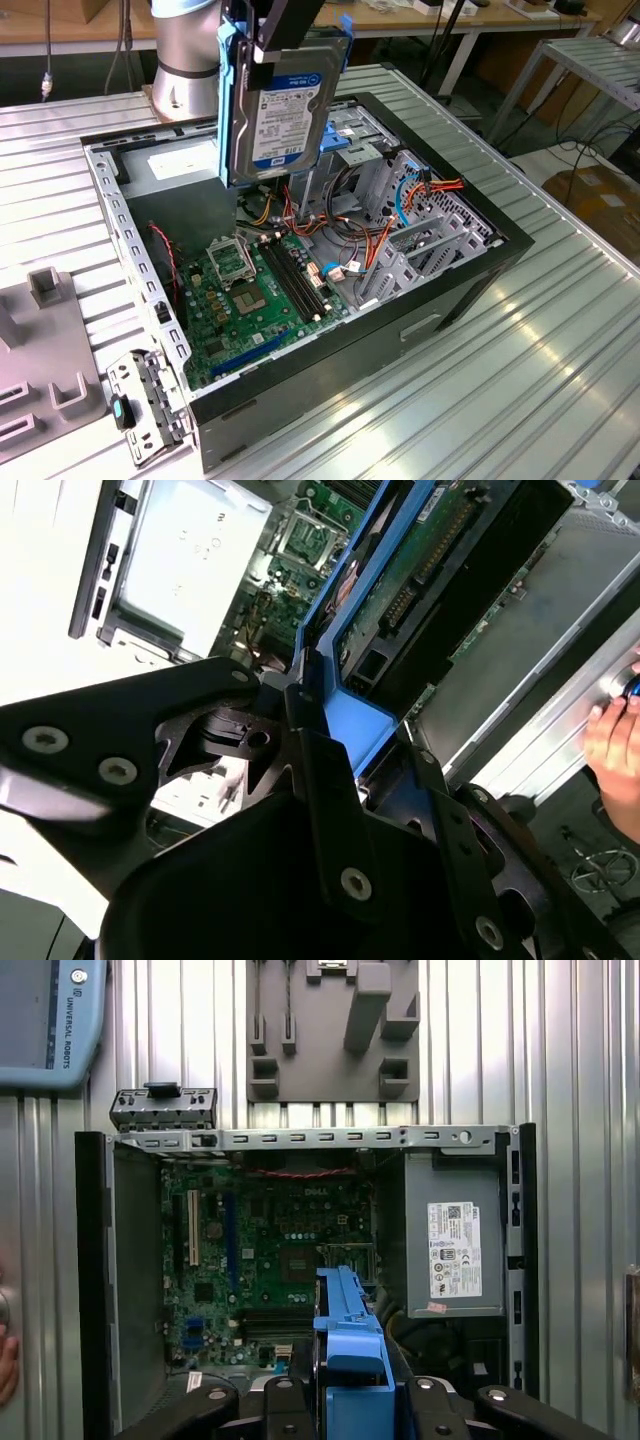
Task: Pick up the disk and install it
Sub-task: 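Insert the disk into the insertion slot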
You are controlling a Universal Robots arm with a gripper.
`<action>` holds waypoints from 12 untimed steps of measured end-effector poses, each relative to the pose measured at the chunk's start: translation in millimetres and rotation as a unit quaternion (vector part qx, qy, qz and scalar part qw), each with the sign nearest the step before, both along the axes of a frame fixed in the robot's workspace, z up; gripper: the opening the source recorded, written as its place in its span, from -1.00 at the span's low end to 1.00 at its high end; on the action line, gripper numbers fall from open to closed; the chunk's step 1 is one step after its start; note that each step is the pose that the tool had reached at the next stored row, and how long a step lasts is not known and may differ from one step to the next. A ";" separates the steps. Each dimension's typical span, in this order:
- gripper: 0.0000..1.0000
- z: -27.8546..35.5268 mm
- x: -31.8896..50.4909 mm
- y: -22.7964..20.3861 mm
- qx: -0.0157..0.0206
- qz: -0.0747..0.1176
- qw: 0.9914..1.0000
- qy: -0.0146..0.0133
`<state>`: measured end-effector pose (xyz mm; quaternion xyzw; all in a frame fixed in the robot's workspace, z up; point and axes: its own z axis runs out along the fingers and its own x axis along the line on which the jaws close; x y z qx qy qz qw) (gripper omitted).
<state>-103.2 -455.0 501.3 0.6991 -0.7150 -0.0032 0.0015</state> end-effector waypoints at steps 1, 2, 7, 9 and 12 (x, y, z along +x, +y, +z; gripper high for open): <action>-0.25 -0.4 0.0 -6.1 0.000 0.000 1.000 0.000; -0.25 -0.6 0.0 -9.7 0.000 0.000 1.000 0.000; -0.25 -1.5 0.0 -26.9 -0.002 0.000 1.000 0.000; -0.25 -2.0 0.3 -30.4 -0.004 0.000 1.000 0.000; -0.25 -3.0 1.9 -34.3 -0.006 0.000 1.000 0.000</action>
